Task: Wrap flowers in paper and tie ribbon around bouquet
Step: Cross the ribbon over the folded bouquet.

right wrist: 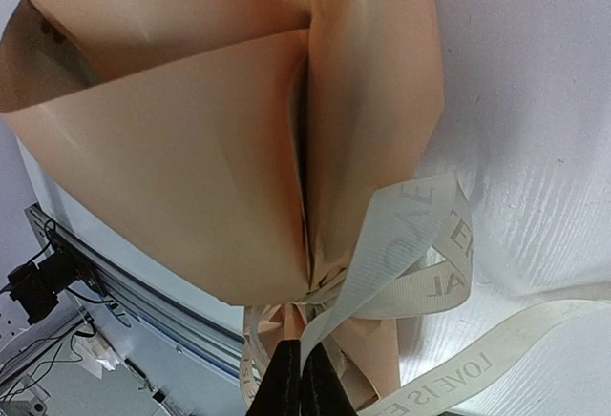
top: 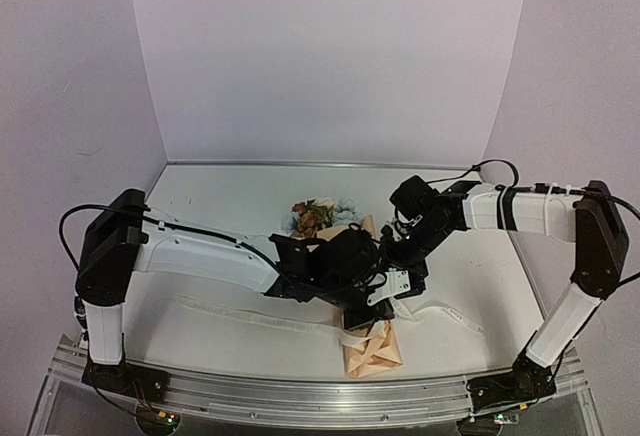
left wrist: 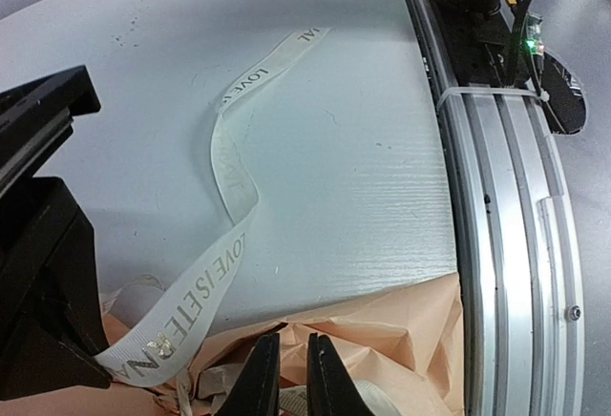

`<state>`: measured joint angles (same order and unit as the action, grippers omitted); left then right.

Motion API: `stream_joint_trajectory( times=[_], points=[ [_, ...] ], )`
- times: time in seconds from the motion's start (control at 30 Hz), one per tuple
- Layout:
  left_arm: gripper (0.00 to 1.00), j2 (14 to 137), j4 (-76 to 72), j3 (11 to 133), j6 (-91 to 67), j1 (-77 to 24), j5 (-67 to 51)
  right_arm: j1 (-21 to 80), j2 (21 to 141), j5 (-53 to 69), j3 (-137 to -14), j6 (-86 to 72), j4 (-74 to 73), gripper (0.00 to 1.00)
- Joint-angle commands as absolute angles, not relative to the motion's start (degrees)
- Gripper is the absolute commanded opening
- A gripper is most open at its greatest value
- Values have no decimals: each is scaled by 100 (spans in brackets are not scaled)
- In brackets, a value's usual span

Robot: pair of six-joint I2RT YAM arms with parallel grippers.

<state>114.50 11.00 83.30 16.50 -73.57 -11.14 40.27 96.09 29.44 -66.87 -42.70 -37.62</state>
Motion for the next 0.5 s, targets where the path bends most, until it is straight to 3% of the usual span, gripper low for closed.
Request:
stream_joint_trajectory(
  times=[0.0,0.23,0.37,0.47],
  points=[
    [19,11470,931,8691,1404,-7332,-978,3990,9607,2882,-6946,-4147,-4132,0],
    [44,10654,628,8255,815,-7309,-724,3948,9478,2828,-6934,-3952,-4411,0],
    [50,10164,844,7638,598,-7305,-787,3945,9407,2772,-6899,-3860,-4522,0],
    [49,9982,1065,7222,282,-7304,-997,3943,9434,2653,-6922,-3780,-4897,0]
  ],
)
